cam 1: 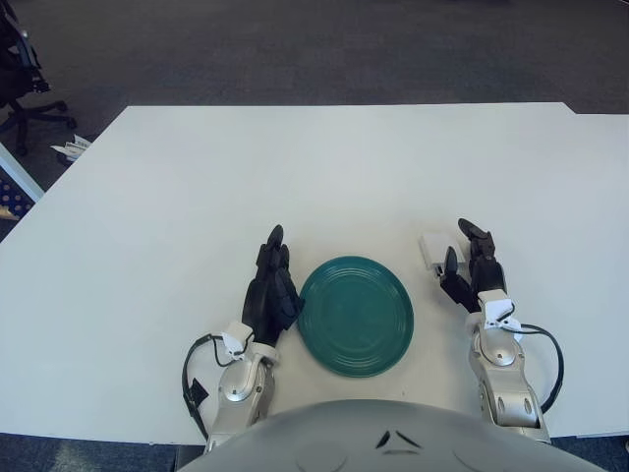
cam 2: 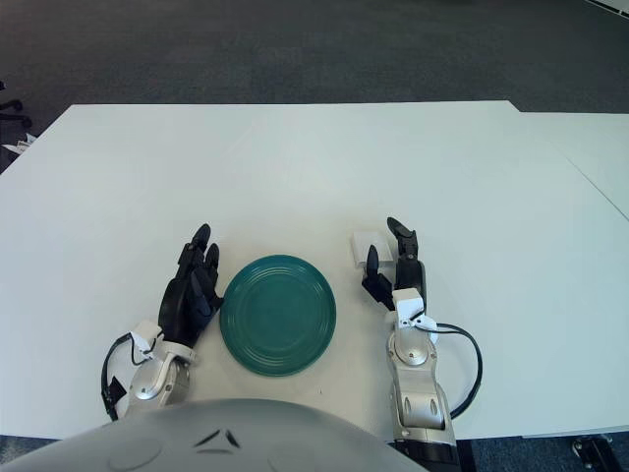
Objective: Put the charger into the plate.
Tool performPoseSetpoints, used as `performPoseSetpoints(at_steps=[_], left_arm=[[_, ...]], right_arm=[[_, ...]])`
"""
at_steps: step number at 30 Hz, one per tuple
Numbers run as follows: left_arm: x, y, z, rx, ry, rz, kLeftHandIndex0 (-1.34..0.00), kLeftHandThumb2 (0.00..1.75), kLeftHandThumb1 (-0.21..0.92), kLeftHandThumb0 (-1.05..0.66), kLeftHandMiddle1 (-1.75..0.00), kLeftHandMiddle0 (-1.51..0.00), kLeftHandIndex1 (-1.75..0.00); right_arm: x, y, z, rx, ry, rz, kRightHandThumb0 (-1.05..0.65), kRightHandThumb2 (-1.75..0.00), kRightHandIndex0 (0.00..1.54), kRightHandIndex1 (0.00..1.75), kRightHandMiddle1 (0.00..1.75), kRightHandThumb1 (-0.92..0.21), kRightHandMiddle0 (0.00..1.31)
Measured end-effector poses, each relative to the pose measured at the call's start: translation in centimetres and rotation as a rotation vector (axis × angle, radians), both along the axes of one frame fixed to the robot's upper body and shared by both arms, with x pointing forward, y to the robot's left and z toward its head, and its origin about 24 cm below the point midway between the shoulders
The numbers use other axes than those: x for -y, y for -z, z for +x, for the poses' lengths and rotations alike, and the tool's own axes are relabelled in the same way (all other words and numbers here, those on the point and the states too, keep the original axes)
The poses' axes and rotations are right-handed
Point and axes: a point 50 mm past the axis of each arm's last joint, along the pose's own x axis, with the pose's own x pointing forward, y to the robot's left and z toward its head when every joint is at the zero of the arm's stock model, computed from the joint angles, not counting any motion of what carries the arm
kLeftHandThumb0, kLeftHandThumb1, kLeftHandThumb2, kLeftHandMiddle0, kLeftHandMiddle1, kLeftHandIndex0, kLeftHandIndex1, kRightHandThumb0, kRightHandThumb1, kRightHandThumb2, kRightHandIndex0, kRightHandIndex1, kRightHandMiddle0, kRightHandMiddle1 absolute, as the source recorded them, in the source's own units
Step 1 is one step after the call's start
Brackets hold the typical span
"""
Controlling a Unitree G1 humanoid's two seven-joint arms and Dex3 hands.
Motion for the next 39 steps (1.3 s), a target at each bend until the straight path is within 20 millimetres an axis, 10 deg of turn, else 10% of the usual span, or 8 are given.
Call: performPoseSetpoints(at_steps=[8,22,39], left_arm=[[-0.1,0.0,0.2,0.005,0.000,-0.013,0.00,0.99,0.92,-1.05,0.00,0.00,-0.21],[0.0,0.1,0.7,0.039,0.005,-0.013,0.00,0.95,0.92,-1.05,0.00,0.00,-0.30],[0.2,0.2,1.1,0.057,0.026,-0.049,0.00,0.99,0.92,-1.05,0.00,0.00,-0.24]], right_arm=[[0.1,0.1,0.0,-0.002,0.010,-0.095,-0.73,-0.84,0.19,0.00,0.57,-0.92,0.00],[1.6,0.2,-0.3,0.004,-0.125,-0.851,-0.92,-0.80,0.15,0.00,0.53,-0.92,0.00],[1.4,-0.3,2.4,0.055,-0.272,-1.100,-0.93,-0.68,0.10,0.00,0.47,-0.92,0.00]])
